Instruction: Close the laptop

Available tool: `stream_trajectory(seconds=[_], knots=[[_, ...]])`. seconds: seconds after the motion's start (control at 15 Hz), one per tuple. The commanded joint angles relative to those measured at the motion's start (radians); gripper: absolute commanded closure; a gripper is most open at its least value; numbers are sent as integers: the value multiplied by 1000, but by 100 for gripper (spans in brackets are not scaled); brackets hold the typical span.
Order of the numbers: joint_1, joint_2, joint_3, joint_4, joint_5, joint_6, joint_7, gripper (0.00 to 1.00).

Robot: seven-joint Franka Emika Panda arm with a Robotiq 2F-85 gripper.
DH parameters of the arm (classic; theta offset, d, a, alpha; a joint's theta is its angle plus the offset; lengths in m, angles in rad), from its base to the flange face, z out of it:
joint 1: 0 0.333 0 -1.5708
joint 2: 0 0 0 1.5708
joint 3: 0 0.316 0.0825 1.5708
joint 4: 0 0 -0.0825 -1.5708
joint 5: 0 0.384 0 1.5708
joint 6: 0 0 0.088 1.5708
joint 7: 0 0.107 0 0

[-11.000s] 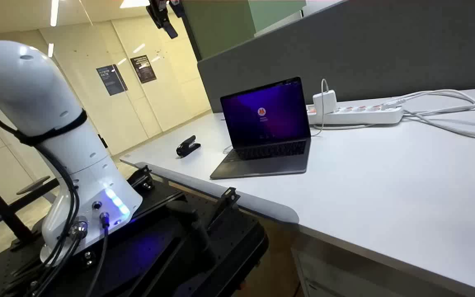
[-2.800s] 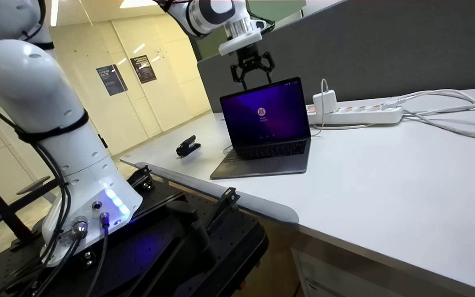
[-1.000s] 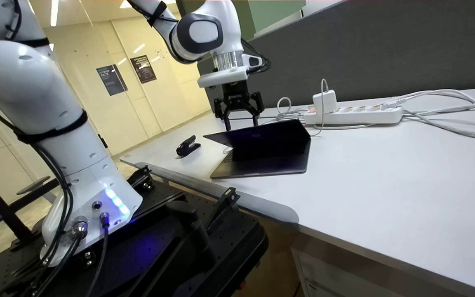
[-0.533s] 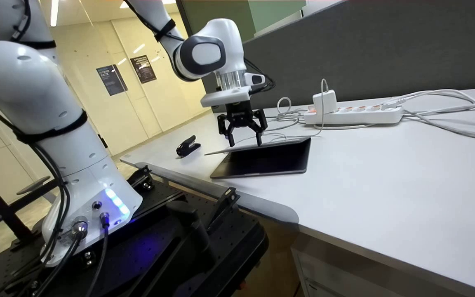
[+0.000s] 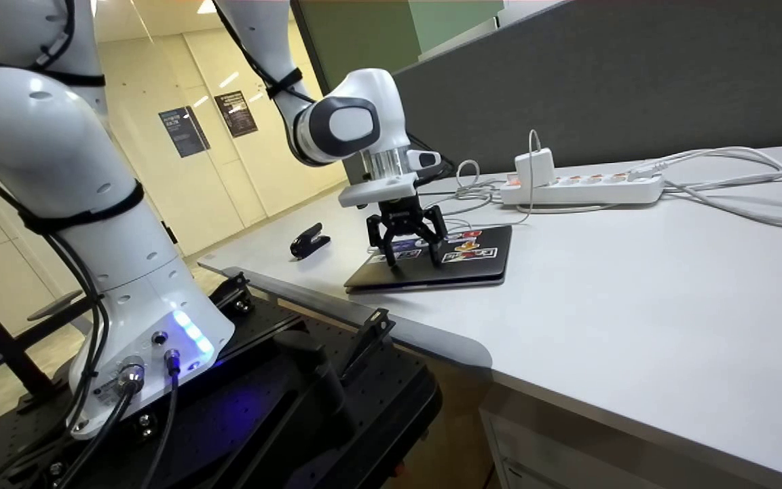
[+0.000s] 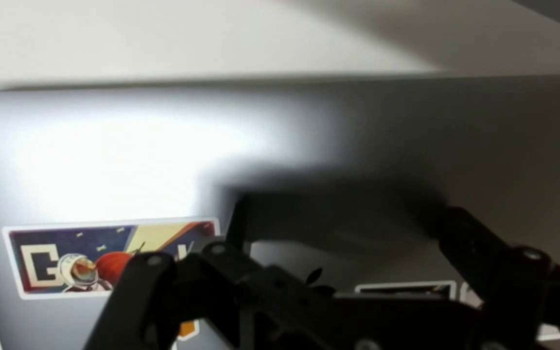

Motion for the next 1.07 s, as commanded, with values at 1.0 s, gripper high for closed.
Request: stream_trajectory(seconds=[1.0], knots=[[-96,-77,129,29,-5,-40,88,0]])
